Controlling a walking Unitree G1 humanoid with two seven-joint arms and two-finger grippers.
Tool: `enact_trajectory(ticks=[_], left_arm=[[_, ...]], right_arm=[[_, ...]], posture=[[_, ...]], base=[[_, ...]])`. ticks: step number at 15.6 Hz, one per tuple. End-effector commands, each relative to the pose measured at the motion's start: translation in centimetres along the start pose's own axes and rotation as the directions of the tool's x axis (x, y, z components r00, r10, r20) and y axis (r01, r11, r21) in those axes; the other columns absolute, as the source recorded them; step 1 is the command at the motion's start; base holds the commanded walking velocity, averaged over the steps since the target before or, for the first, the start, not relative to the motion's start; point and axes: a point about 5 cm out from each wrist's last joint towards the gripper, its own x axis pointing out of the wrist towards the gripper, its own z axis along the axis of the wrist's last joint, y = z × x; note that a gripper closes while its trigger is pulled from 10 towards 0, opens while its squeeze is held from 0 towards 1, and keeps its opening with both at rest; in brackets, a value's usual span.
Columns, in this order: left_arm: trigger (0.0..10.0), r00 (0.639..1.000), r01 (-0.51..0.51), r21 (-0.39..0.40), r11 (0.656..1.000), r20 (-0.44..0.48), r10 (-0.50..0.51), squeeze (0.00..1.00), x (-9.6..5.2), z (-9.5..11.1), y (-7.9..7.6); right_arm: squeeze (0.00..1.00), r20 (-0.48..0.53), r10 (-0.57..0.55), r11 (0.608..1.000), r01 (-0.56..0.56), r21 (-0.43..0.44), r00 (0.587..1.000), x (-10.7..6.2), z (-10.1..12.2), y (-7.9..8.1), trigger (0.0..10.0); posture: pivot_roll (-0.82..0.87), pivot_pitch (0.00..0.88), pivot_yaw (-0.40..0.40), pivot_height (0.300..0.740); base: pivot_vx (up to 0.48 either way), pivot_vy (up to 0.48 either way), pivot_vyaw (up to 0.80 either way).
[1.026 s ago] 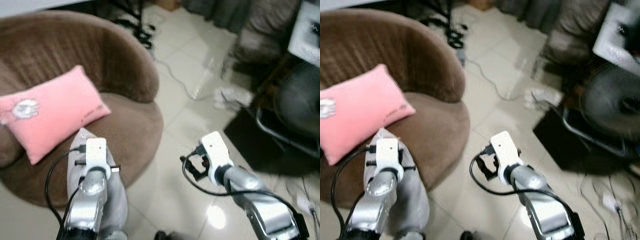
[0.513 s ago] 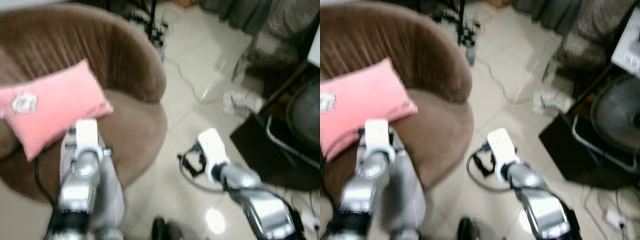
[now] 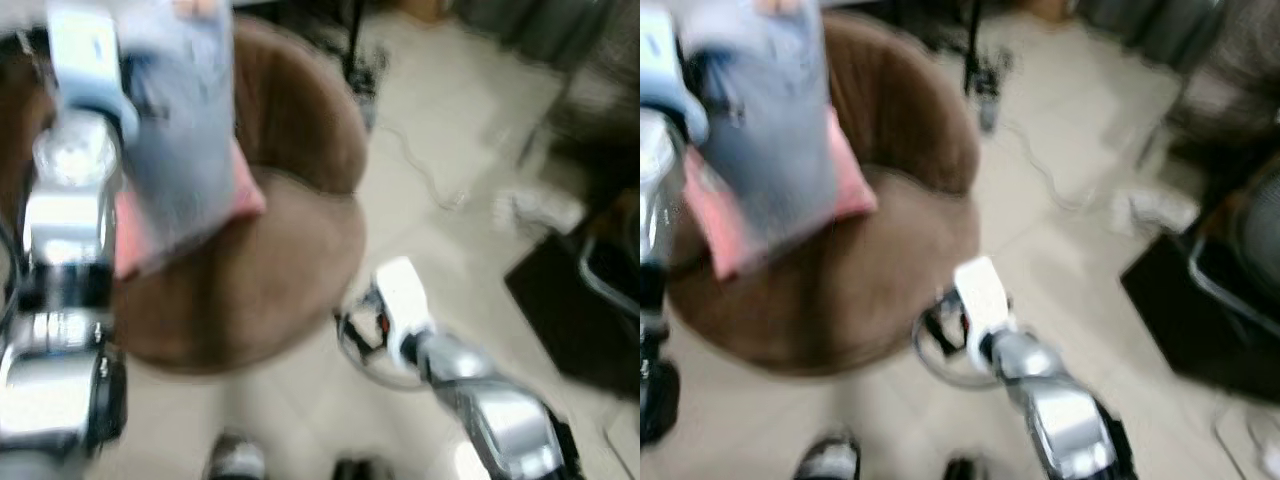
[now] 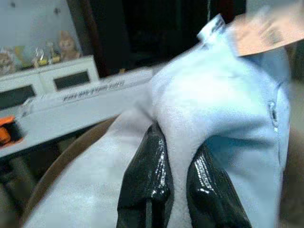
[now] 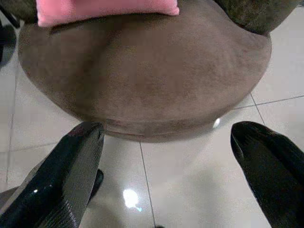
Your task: Move the pillow to the sofa from floor
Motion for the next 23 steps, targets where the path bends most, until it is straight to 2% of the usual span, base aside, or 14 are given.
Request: enact_trajectory(ticks=[1,3,4,5,6,9,12,14,16,17,18,19,21,23], left_arm=[[0.0,1.000,0.005,0.031,0.999,-0.008,-0.005,0.00,0.9,-0.3,0.1],[0.0,0.992,0.013,0.078,0.997,-0.124,-0.003,0.00,1.5,-3.2,0.4],[2.1,0.984,0.006,0.087,0.996,-0.179,0.009,0.00,1.4,-4.5,0.6],[0.7,0.973,0.004,0.090,0.996,-0.229,0.016,0.00,1.2,-5.9,0.8],[10.0,0.959,-0.013,0.071,0.997,-0.281,0.032,0.00,0.8,-7.0,0.9],[10.0,0.940,0.016,0.078,0.997,-0.342,0.012,0.00,0.4,-8.7,0.4],[10.0,0.915,-0.056,0.057,0.997,-0.396,0.074,0.00,-0.2,-9.9,1.7],[10.0,0.927,-0.082,0.031,0.996,-0.364,0.088,0.00,0.5,-8.5,2.2],[10.0,0.942,-0.106,-0.007,0.994,-0.321,0.098,0.00,1.3,-6.6,2.7],[10.0,0.945,-0.090,-0.018,0.996,-0.318,0.079,0.00,1.4,-6.6,2.4],[10.0,0.945,-0.075,-0.020,0.997,-0.320,0.064,0.00,1.3,-6.9,2.2],[10.0,0.939,-0.025,0.006,1.000,-0.343,0.025,0.00,0.8,-8.0,1.6],[10.0,0.935,-0.006,0.014,1.000,-0.355,0.011,0.00,0.5,-8.6,0.9],[10.0,0.919,0.040,0.046,0.998,-0.393,-0.018,0.00,0.3,-9.3,-0.3]], right_arm=[[0.00,0.008,-0.016,1.000,0.016,-0.003,1.000,0.1,0.0,-0.2,10.0],[0.00,0.011,-0.008,1.000,0.008,-0.001,1.000,0.3,0.0,0.1,10.0],[0.00,0.012,-0.009,1.000,0.009,0.001,1.000,0.3,0.0,0.3,10.0],[0.00,0.011,-0.015,1.000,0.015,0.006,1.000,0.2,-0.1,0.3,10.0],[0.00,0.011,-0.016,1.000,0.016,0.007,1.000,0.1,-0.2,0.3,10.0],[0.00,0.015,-0.029,1.000,0.029,0.006,0.999,-0.4,-0.3,0.0,10.0],[0.00,0.030,-0.051,0.999,0.051,0.001,0.998,-1.1,0.0,-0.6,10.0],[0.00,0.035,-0.057,0.998,0.058,-0.002,0.998,-1.4,0.0,-1.0,10.0],[0.00,0.084,-0.086,0.996,0.086,0.002,0.993,-1.4,0.9,-1.8,10.0],[0.00,0.102,-0.108,0.994,0.108,0.002,0.989,-0.3,0.5,-3.6,10.0],[0.00,0.078,-0.108,0.994,0.109,-0.002,0.991,0.9,-1.1,-4.6,10.0],[0.00,0.047,-0.084,0.996,0.085,-0.023,0.995,2.9,-2.4,-5.6,10.0],[0.00,0.040,-0.068,0.997,0.069,-0.023,0.997,3.9,-2.1,-5.6,10.0],[0.00,0.059,-0.055,0.998,0.056,-0.010,0.997,5.7,-1.3,-4.9,10.0]], posture=[[0.14,0.125,-0.097,0.740],[0.13,0.122,-0.092,0.740],[0.12,0.120,-0.091,0.740],[0.12,0.120,-0.092,0.740],[0.10,0.122,-0.094,0.740],[0.09,0.132,-0.100,0.740],[0.07,0.139,-0.112,0.740],[0.07,0.137,-0.120,0.740],[0.09,0.128,-0.135,0.740],[0.15,0.136,-0.164,0.740],[0.16,0.139,-0.169,0.740],[0.24,0.163,-0.185,0.740],[0.28,0.179,-0.187,0.740],[0.35,0.186,-0.155,0.740]], base=[[0.000,0.000,0.00],[0.000,0.000,0.00],[0.000,0.000,0.00],[0.000,0.000,0.00],[0.000,0.000,0.00],[0.000,0.000,0.00],[0.000,0.000,0.00],[0.000,0.000,0.00],[0.000,0.000,0.00],[0.000,0.000,0.00],[0.000,0.000,0.00],[0.000,0.000,0.00],[0.000,0.000,0.00],[0.000,0.000,0.00]])
